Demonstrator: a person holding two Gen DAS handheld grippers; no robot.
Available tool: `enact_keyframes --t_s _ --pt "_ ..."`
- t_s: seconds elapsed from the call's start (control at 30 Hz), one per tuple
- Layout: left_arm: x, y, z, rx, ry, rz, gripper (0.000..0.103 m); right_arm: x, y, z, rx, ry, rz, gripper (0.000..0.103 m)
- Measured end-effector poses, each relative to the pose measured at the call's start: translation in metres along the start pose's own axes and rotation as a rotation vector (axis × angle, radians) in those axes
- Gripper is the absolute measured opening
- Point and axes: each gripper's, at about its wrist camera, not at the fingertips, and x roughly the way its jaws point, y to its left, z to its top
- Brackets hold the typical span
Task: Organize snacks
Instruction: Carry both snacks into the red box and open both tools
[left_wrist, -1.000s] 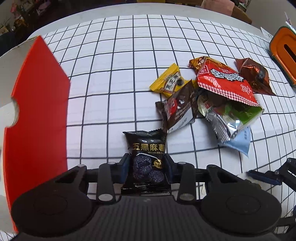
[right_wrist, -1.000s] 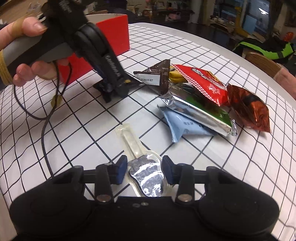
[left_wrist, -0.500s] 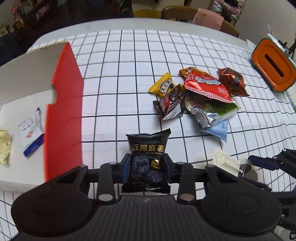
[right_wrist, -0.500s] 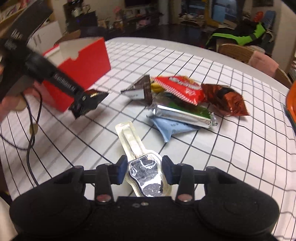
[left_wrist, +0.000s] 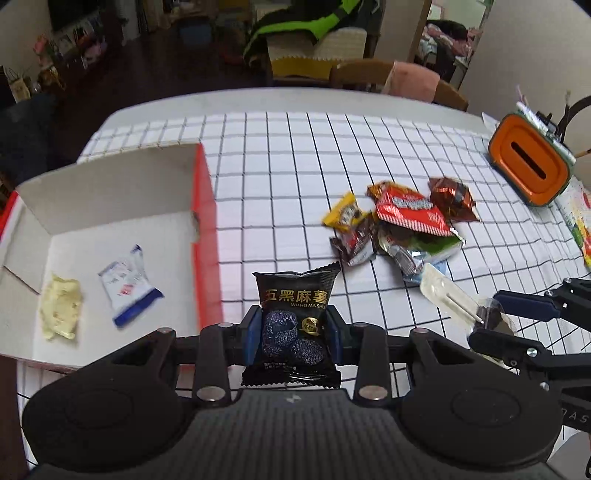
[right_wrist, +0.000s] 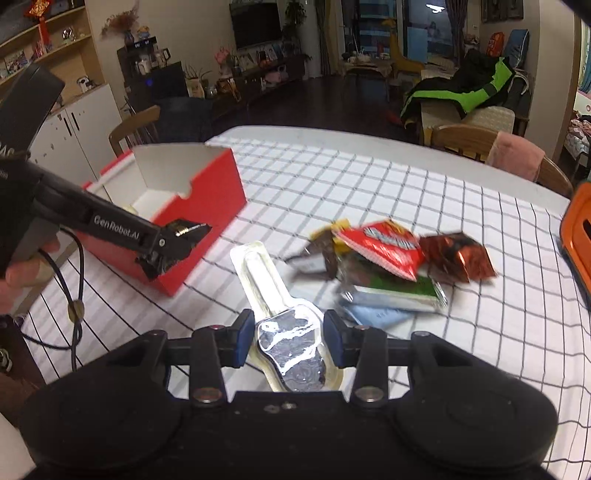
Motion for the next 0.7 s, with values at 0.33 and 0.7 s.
enact_keyframes --t_s 0.33,0.7 --pt "-0.031 0.046 0.012 0.018 -0.075 0.022 0.035 0.021 0.049 0.048 0.039 -0.033 0.024 0.040" --pt "-0.033 0.119 0.021 0.004 -0.082 0.058 0.035 0.066 0.102 0.089 0.058 -0.016 0.029 0.040"
